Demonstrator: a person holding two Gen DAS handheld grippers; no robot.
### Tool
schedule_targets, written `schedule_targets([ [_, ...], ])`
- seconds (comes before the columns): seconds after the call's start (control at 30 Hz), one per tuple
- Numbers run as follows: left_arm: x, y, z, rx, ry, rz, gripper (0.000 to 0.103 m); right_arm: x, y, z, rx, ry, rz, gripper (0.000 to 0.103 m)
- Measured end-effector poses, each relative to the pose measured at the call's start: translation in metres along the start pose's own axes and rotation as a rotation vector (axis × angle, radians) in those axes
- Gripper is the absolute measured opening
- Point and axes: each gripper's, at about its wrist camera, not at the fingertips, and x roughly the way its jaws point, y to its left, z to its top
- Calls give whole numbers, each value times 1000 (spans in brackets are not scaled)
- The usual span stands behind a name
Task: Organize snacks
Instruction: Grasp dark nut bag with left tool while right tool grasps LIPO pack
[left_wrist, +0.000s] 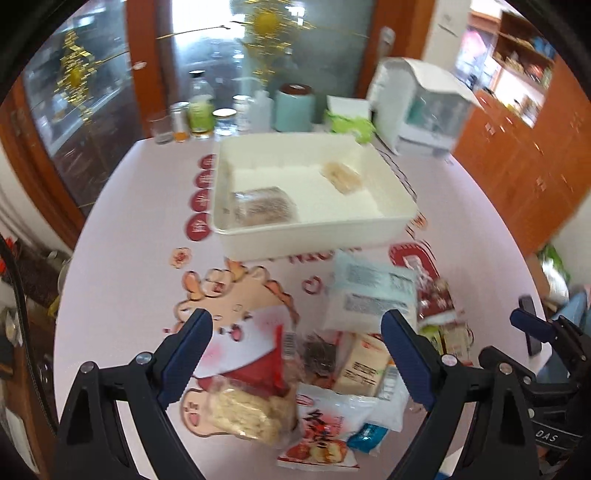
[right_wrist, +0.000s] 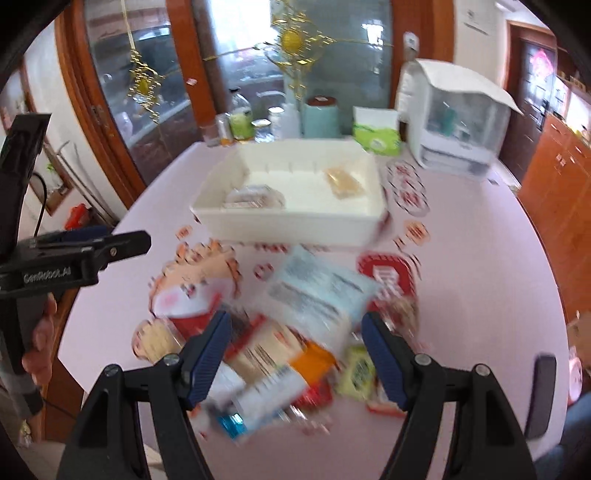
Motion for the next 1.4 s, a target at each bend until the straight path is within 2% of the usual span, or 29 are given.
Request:
schedule_targets([
  [0.27, 30, -64, -2, 94, 29, -94, 92, -7, -49, -52, 83, 45, -80, 74],
  [0.43, 48, -115, -3, 244, 21, -90, 92, 6, -78, -74, 152, 62, -112, 74],
  [0.6, 87, -152, 9, 330, 116, -150, 92, 24, -105, -90, 225, 62, -114, 74],
  [0.73, 120, -174, 13, 422, 172, -155, 92, 43, -119, -103, 248, 75, -112, 74],
  [0.97, 173, -203, 4, 588, 259, -123, 92, 80, -127, -110, 252, 113, -102, 74],
  [1.17, 198, -223, 1, 696, 271, -113, 89, 107, -128, -110, 249, 137, -102, 74],
  [1.23, 203, -226, 2, 716, 277, -112, 88, 113, -126, -110, 238, 140, -103, 74],
  [1.4, 213, -231, 9, 737, 301, -133, 87, 121, -112, -108, 139, 117, -174, 71],
])
